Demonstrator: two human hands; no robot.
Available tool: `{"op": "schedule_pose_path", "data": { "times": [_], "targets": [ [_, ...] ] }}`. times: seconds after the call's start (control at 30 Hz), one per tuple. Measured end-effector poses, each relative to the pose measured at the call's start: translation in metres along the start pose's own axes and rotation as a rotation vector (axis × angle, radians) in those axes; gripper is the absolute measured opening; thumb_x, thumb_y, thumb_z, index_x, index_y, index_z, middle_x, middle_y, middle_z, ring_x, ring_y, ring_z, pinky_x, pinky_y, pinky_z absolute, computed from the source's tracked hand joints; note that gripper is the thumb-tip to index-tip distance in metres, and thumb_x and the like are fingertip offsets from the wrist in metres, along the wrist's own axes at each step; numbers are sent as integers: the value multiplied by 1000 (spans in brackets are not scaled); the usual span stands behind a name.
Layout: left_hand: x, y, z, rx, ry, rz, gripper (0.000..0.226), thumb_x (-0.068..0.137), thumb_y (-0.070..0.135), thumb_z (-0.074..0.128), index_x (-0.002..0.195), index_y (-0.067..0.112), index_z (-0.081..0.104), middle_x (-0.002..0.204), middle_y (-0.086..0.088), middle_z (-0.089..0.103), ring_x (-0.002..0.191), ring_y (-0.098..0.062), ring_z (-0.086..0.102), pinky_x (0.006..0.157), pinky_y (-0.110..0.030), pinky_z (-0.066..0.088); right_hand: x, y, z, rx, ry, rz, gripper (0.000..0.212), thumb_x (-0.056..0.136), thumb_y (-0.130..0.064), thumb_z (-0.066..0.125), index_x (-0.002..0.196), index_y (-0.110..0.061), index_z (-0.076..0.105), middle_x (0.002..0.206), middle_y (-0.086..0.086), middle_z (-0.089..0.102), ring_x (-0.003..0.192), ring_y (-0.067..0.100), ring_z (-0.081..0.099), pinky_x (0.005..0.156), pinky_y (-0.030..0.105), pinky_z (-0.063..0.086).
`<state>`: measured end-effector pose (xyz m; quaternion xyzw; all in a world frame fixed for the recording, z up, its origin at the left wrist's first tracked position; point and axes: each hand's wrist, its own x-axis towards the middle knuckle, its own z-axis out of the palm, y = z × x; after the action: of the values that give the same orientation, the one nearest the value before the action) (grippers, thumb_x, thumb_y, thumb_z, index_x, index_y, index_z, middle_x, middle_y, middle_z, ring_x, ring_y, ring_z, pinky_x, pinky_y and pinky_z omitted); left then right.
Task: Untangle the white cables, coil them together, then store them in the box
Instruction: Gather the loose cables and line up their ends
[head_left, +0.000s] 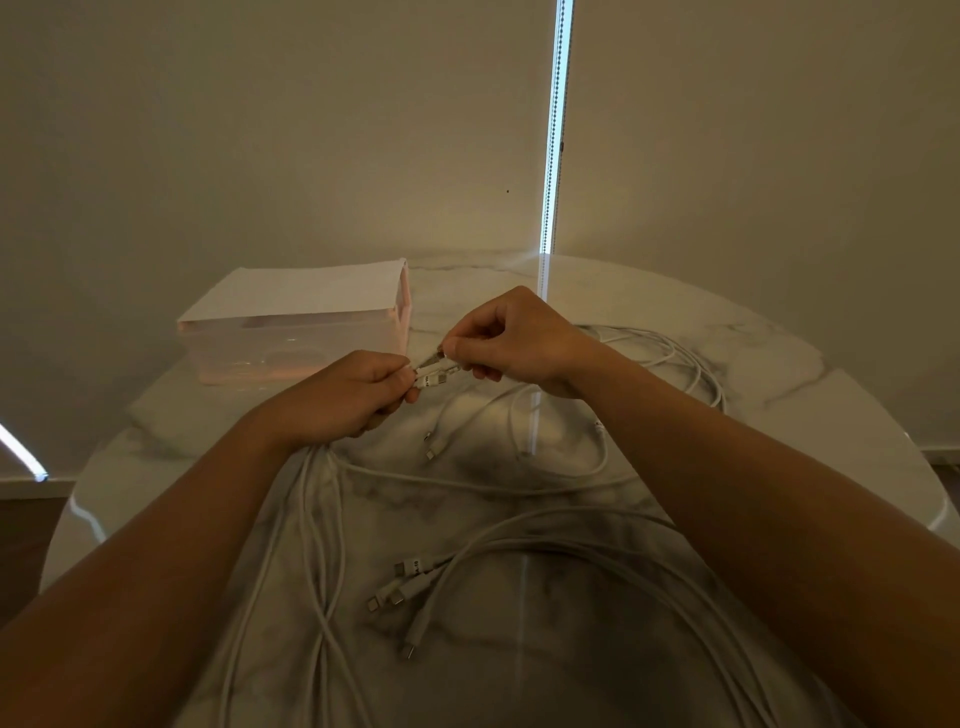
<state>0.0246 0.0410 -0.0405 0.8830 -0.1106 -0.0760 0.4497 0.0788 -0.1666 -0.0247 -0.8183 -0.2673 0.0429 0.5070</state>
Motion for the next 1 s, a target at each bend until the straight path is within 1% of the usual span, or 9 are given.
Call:
{"op": "schedule_pose_path", "data": {
  "times": [0.13, 0.23, 0.3, 0.43, 0.5, 0.63, 0.77, 0.9, 1.0],
  "targets": [
    [1, -2, 2, 2, 12, -12, 31, 104, 22, 39, 82, 8, 56, 55, 6, 38, 47, -9, 30, 42, -19, 26, 1, -4, 9, -95, 105, 8, 26, 81, -35, 78, 79, -10, 78, 69, 1, 73, 57, 10, 65, 55, 22, 50],
    [1, -2, 2, 20, 17, -13, 31, 104, 22, 40, 81, 9, 56, 56, 2, 38, 46, -10, 30, 42, -20, 26, 2, -7, 10, -65, 135, 62, 34, 83, -39, 74, 76, -6, 76, 66, 4, 72, 59, 15, 66, 57, 27, 55],
    [1, -2, 3, 48, 23, -8, 32, 104, 23, 40, 81, 9, 57, 56, 1, 39, 45, -9, 32, 42, -20, 28, 2, -8, 12, -95, 123, 74, 33, 81, -40, 76, 73, -7, 75, 66, 3, 72, 59, 13, 65, 59, 26, 54],
    [0, 0, 4, 89, 30, 1, 32, 104, 23, 40, 82, 9, 59, 55, 2, 41, 45, -7, 34, 43, -19, 30, 0, -11, 16, -158, 53, 129, 25, 80, -30, 80, 77, -5, 74, 73, 7, 71, 61, 11, 61, 57, 25, 48],
    [-1, 0, 5, 65, 36, -2, 31, 104, 22, 40, 83, 8, 59, 56, 0, 40, 46, -9, 33, 43, -20, 28, 0, -12, 15, -127, 34, 165, 23, 82, -26, 79, 80, -4, 72, 72, 8, 69, 57, 13, 60, 53, 24, 48],
    [-2, 1, 4, -58, 26, -25, 31, 104, 21, 41, 85, 4, 59, 58, -2, 34, 47, -10, 27, 41, -20, 24, 1, -15, 14, -42, -12, 236, 15, 89, -20, 72, 85, -7, 65, 71, 9, 62, 52, 14, 58, 51, 26, 48],
    [-3, 1, 2, -101, -3, -57, 31, 104, 22, 41, 87, 4, 59, 56, 0, 34, 46, -10, 25, 41, -21, 20, 0, -19, 13, 94, -50, 342, 14, 93, -14, 66, 92, 0, 65, 76, 12, 63, 52, 16, 62, 49, 25, 50],
    [-3, 1, 1, -101, -23, -53, 30, 104, 23, 41, 85, 5, 57, 56, 1, 34, 47, -10, 24, 41, -21, 20, -1, -23, 12, 189, -111, 389, 21, 97, -9, 58, 105, 11, 62, 85, 21, 65, 63, 23, 67, 52, 26, 53],
    [-2, -1, -1, -90, -10, -50, 30, 104, 24, 40, 83, 7, 54, 56, 3, 34, 45, -9, 25, 40, -20, 21, -4, -21, 13, 239, -114, 359, 18, 99, -10, 55, 104, 6, 61, 87, 20, 64, 70, 28, 69, 57, 29, 57]
  ]
}}
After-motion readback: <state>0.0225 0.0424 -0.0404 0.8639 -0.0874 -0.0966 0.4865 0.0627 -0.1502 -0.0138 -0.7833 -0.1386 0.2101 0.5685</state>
